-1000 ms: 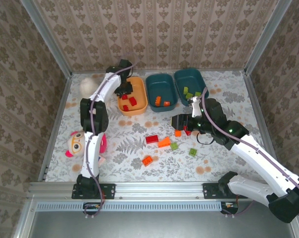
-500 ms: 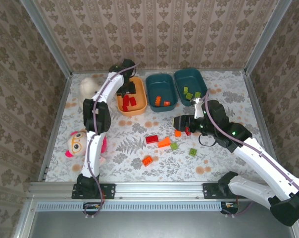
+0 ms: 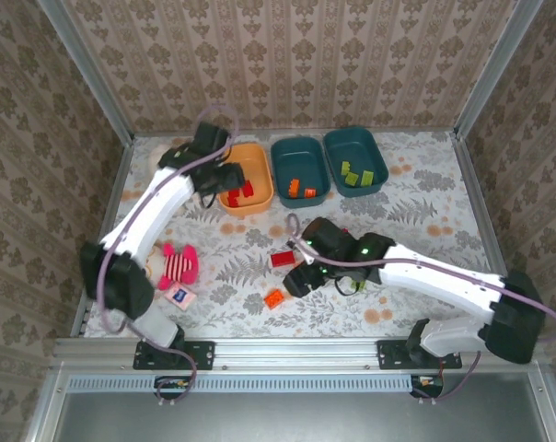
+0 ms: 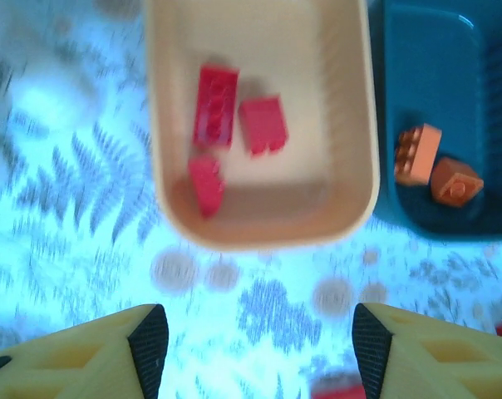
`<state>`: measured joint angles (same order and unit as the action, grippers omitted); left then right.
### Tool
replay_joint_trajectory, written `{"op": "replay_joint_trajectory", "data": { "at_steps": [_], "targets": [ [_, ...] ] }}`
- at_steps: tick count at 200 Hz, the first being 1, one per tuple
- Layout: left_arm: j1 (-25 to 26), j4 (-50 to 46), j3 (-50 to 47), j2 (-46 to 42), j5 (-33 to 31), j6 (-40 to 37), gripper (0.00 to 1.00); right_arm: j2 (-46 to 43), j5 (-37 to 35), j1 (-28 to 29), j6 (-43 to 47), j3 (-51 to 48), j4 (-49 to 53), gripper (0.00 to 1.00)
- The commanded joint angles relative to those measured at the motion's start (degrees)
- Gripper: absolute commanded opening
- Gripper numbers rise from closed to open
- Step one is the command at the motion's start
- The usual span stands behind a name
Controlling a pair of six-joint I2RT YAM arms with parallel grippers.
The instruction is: Sort the legos into containers by color
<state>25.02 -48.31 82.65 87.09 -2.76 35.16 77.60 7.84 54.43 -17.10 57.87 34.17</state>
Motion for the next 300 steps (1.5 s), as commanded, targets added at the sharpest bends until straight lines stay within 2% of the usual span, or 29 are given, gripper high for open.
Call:
{"op": "replay_joint_trajectory", "data": {
  "at_steps": [1,35,61,88,126,158,187,212,233,249,252,268,300],
  "targets": [
    [-0.6,2.3,-14.7,-9.4,2.9,7.0,0.63,7.5,-4.6,3.6,-0.9,5.2,3.8,0.84],
    [-1.0,-1.3,-31.3,-30.3,1.2,11.7,0.64,18.6,-8.1,9.2,-10.3,10.9,5.6,1.0],
    [-1.3,-6.9,-35.9,-42.3,0.5,13.1,0.64,24.9,-12.0,11.2,-14.8,15.1,9.1,1.0],
    [-1.3,-11.7,-36.5,-47.7,1.2,13.1,0.64,30.1,-13.6,11.7,-17.7,18.2,10.9,0.98],
    [-1.4,-14.3,-35.9,-49.8,2.1,11.9,0.64,36.6,-16.4,12.5,-19.3,23.0,12.9,0.89],
    [-1.4,-15.3,-35.2,-50.8,2.4,10.9,0.63,39.7,-19.6,12.5,-20.2,25.9,16.1,0.72],
    [-1.4,-15.3,-35.6,-51.5,3.1,11.0,0.63,39.2,-19.9,12.5,-20.3,26.4,16.5,0.55],
    [-1.1,-12.3,-36.7,-51.7,5.3,10.9,0.62,35.4,-21.3,12.2,-20.1,26.7,17.4,0.47],
    [0.1,-7.6,-37.8,-50.3,7.8,10.3,0.62,30.8,-22.3,9.5,-20.1,27.8,19.1,0.45],
    [0.7,-4.3,-38.1,-47.4,8.6,10.1,0.62,27.4,-22.2,5.0,-19.6,28.9,19.7,0.44],
    [2.5,-3.7,-38.1,-46.8,8.6,10.1,0.62,26.8,-22.1,4.1,-19.4,29.2,19.6,0.44],
    [5.0,0.0,-37.7,-43.8,8.0,10.3,0.62,24.8,-22.2,-1.4,-17.6,31.5,19.3,0.43],
    [8.7,7.7,-36.3,-35.7,7.5,10.7,0.62,28.3,-21.7,-13.1,-13.8,40.4,18.8,0.42]
  ]
}}
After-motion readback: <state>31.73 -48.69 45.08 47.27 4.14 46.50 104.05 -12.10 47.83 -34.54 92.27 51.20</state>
